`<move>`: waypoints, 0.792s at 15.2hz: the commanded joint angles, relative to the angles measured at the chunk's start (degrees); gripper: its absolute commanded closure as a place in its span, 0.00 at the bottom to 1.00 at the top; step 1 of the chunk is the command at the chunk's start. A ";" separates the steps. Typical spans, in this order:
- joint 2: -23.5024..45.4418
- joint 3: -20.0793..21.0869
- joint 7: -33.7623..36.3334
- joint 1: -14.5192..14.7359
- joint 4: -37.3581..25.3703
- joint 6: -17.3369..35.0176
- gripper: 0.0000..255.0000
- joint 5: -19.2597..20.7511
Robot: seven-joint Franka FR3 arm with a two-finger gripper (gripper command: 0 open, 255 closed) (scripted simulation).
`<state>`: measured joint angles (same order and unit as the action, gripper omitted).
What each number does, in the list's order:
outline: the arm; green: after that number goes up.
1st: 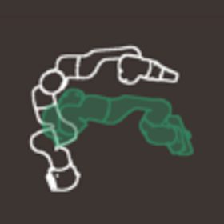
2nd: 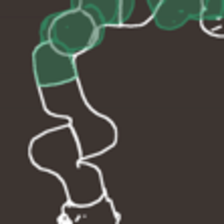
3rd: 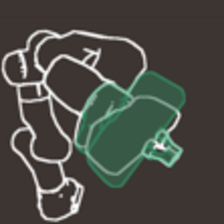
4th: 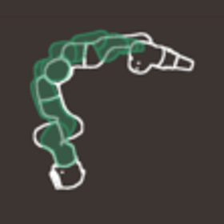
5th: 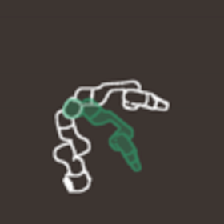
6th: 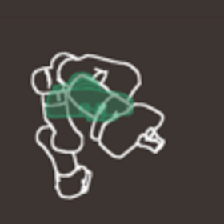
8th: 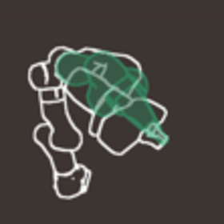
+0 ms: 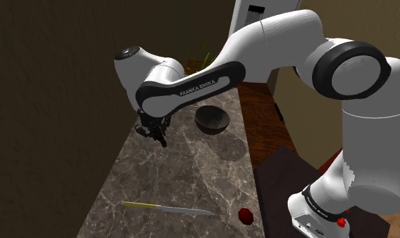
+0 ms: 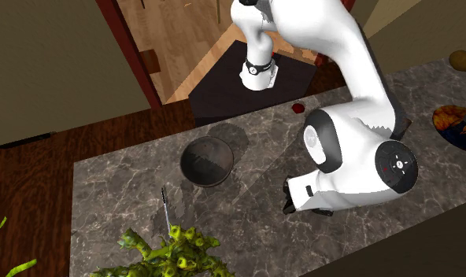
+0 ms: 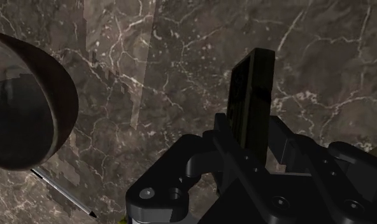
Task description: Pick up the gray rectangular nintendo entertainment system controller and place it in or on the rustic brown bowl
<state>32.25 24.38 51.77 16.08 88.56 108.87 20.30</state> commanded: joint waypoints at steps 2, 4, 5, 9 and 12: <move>-0.91 0.26 -0.43 -0.05 -0.99 -1.81 1.00 -0.48; -1.46 0.41 -0.72 -0.07 -1.72 -3.02 1.00 -0.78; -1.72 0.49 -0.87 -0.07 -2.11 -3.63 1.00 -0.92; -2.48 0.70 -1.31 -0.06 -3.45 -5.63 1.00 -1.34; -7.10 0.50 -4.18 -3.91 3.55 -2.53 1.00 -2.50</move>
<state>26.31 25.04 48.75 13.36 90.65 105.76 18.11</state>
